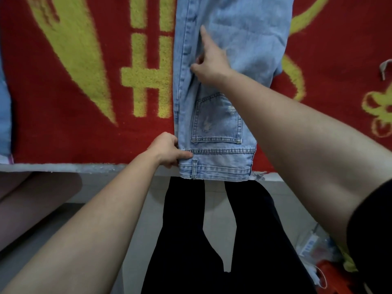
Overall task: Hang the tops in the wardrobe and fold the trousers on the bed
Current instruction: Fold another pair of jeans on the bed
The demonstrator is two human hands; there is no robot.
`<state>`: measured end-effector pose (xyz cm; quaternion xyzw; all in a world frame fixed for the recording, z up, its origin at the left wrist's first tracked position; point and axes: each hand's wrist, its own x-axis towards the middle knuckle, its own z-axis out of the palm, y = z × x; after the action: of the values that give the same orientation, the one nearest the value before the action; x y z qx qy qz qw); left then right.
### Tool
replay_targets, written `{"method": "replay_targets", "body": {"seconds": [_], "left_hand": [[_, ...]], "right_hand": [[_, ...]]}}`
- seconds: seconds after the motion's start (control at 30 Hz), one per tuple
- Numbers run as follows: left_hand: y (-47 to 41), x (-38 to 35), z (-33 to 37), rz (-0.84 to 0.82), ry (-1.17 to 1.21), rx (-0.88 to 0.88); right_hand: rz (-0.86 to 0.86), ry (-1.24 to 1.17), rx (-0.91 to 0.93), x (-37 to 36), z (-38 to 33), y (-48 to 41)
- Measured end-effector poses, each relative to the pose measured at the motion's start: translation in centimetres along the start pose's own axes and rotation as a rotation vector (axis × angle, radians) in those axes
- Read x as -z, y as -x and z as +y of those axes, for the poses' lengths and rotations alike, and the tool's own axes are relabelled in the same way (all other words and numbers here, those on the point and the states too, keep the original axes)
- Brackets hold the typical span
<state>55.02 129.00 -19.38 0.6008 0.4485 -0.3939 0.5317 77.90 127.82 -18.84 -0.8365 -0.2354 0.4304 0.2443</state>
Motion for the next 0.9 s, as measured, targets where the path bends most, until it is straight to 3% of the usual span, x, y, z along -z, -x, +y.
{"method": "replay_targets", "body": {"seconds": [0.1, 0.23, 0.43, 0.6, 0.77, 0.9], "left_hand": [[-0.3, 0.1, 0.3, -0.008, -0.103, 0.032], [0.0, 2.0, 1.9, -0.052, -0.293, 0.035], [-2.6, 7.1, 8.1, 0.373, 0.069, -0.192], [-5.7, 9.9, 16.0, 0.631, 0.106, -0.35], [-7.5, 11.4, 19.0, 0.69, 0.05, -0.368], [-8.2, 12.0, 18.2, 0.626, 0.147, -0.383]], "right_hand": [[-0.107, 0.023, 0.076, 0.0, 0.4, -0.3], [-0.183, -0.019, 0.037, 1.8, -0.1, -1.7], [0.186, -0.06, -0.057, 5.7, -0.3, -4.4], [0.271, -0.093, -0.089, 7.5, -0.1, -6.8], [0.429, -0.027, -0.01, 9.0, -1.4, -9.0], [0.575, 0.012, 0.01, 10.0, -3.8, -11.7]]}}
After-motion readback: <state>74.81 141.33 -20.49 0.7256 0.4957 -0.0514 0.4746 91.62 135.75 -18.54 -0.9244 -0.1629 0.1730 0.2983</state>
